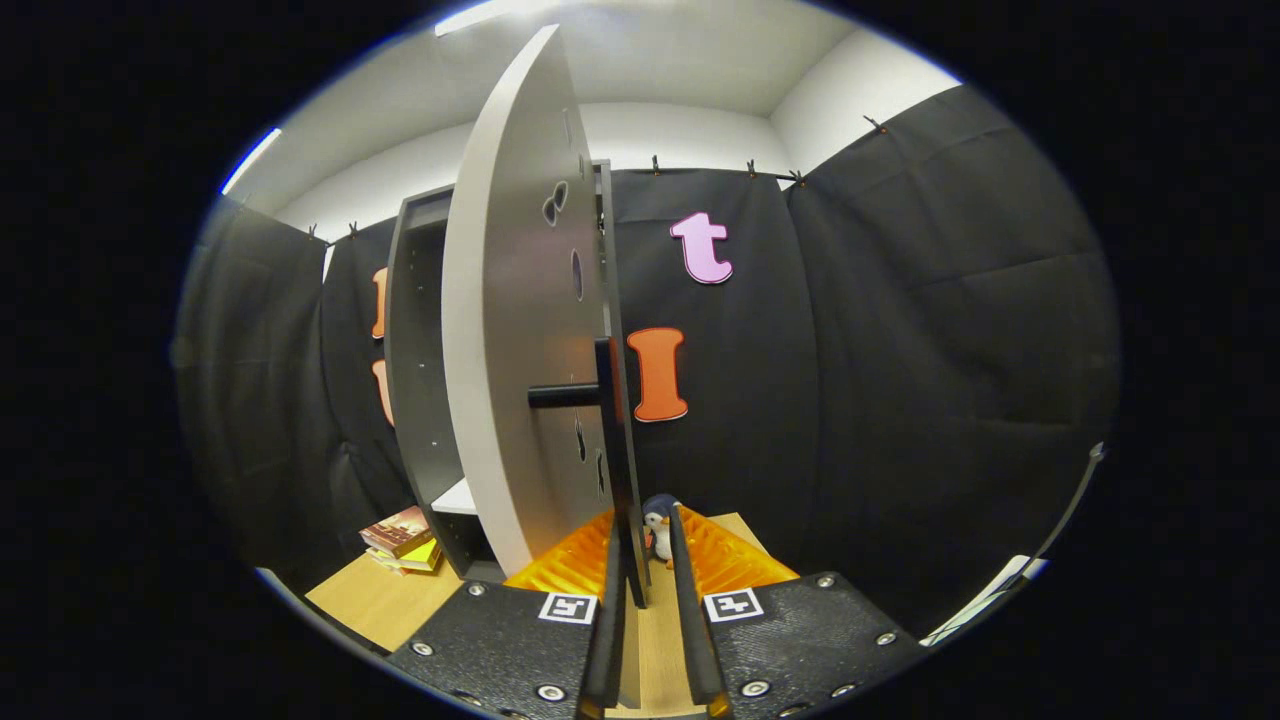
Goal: Open the shoe cabinet door, grab the shoes and put them into the shoe cabinet, then close the shoe cabinet door.
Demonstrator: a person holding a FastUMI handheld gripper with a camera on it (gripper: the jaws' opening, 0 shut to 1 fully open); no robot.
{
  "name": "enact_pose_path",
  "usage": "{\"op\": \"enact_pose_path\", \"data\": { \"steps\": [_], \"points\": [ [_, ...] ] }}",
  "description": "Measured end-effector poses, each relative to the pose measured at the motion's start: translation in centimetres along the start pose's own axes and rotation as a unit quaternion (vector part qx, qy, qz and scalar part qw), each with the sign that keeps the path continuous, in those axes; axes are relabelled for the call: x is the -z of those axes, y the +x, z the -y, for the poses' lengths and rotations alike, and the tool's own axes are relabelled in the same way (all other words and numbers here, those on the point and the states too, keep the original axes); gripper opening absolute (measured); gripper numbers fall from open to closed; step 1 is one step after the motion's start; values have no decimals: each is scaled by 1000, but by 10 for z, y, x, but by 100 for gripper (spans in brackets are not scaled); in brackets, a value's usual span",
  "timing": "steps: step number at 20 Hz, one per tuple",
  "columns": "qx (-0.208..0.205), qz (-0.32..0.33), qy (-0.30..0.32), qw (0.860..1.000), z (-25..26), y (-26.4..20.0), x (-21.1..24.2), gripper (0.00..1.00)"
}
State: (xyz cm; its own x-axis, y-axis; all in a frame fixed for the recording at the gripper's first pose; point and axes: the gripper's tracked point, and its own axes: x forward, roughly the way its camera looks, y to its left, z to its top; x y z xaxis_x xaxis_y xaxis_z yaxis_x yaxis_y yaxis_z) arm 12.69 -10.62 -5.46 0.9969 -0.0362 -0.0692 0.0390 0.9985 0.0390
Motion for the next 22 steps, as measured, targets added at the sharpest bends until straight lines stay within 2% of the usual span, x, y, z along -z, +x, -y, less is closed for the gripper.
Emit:
{"op": "enact_pose_path", "data": {
  "steps": [12,18,22],
  "points": [
    [-38,10,-4,999,27,5,-3,36],
    [-32,10,-14,999,33,5,-2,49],
    [-18,15,-12,1000,42,-3,-3,63]
  ]
}}
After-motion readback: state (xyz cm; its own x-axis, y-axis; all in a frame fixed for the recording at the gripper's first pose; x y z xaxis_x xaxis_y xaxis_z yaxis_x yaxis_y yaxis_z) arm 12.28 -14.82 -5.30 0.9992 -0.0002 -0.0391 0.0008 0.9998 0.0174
